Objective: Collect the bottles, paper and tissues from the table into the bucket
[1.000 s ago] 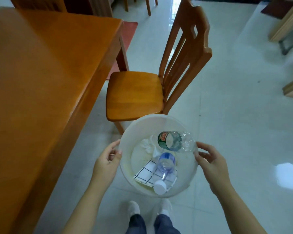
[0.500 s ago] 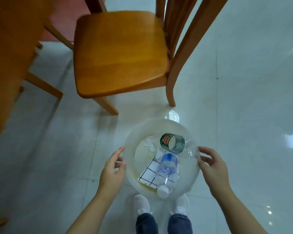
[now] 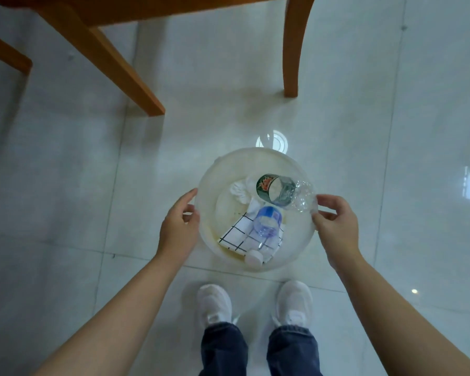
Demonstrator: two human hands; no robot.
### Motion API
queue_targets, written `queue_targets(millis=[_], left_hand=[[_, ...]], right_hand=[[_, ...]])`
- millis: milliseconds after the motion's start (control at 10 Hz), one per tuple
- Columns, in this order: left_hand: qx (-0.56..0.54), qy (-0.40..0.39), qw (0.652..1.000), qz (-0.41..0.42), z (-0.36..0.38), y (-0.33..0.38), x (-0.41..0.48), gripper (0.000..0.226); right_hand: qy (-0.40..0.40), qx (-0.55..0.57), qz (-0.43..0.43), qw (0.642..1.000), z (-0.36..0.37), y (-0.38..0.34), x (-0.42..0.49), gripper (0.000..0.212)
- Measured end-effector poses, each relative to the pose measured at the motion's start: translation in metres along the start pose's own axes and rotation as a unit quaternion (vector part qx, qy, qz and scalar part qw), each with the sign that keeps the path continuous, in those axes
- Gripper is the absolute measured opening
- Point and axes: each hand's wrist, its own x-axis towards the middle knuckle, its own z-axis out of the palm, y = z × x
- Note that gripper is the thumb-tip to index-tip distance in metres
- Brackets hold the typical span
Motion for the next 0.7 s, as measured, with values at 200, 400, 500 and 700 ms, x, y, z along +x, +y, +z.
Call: queue_targets(millis=[200,400,500,700], left_hand=[[0.003,0.0,1.0,0.006,0.025,-0.027,0.016,0.042],[-0.003,0.005,1.0,0.013,0.029,-0.037,0.019,0.045],[0.007,0.006,1.0,-0.01,0.028,-0.032,0.01,0.045],[0.035,0.033,0.999,-0.017,0.012,0.001,-0.026,0.045]], right_hand=[[0.015,0.03,0.004,0.999,0.011,0.033,0.022,0.017],[-0.003,0.047,-0.013,0.999,0.009,0.042,0.028,0.016],[-0.022,0.029,-0.008,0.999,0.003,0.038,0.021,0.026],[-0.028,-0.057,-0.043,0.997,-0.019,-0.004,-0.007,0.035]])
